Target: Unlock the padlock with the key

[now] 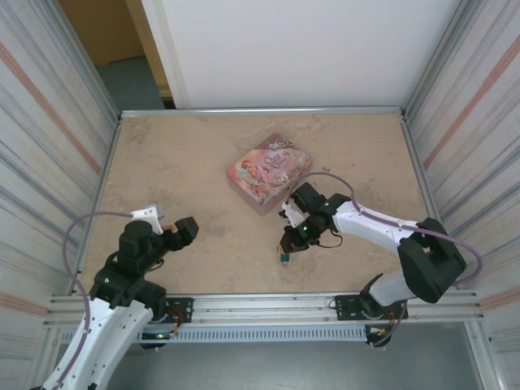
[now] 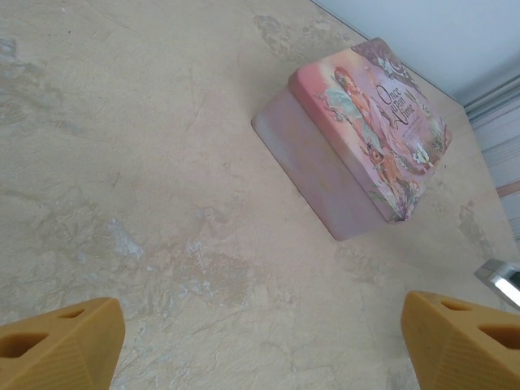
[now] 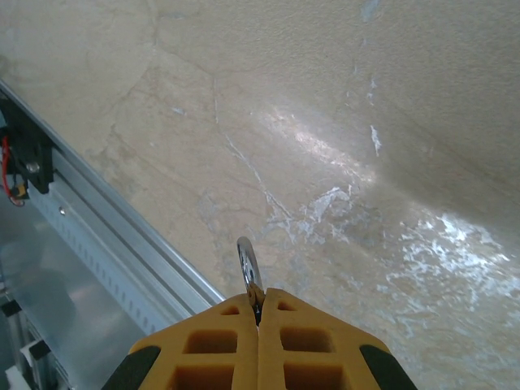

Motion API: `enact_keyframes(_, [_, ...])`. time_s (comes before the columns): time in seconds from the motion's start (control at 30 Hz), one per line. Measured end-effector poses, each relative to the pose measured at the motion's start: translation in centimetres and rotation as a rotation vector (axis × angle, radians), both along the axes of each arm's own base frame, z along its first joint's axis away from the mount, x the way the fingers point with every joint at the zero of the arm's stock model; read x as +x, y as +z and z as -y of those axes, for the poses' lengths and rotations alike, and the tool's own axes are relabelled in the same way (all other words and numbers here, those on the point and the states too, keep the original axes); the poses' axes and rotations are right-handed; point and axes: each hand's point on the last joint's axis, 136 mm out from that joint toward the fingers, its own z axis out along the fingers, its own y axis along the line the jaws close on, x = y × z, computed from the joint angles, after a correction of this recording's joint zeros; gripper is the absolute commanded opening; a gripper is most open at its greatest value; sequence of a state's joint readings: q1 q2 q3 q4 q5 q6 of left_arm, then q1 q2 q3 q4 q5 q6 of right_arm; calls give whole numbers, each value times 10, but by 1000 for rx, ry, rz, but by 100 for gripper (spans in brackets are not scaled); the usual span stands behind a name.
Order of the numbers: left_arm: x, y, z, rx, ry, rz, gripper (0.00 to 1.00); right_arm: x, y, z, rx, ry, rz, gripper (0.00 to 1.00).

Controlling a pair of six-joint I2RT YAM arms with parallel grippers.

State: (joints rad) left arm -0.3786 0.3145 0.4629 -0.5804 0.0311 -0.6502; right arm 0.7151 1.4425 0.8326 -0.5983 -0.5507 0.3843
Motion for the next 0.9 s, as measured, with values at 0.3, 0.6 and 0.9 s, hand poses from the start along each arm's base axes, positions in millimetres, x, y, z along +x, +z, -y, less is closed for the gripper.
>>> enact_keyframes(0.3, [0,-1,0,1,0,-1,88,3,-13,-10,1,-3,-28,0])
enact_keyframes(0.6, [0,-1,-1,2,3,-1,89,6,-21,-16,14,-6,-44,0])
enact_keyframes(0.9, [0,-1,-1,2,3,-1,89,8,-29,-18,7,-6,-53,0])
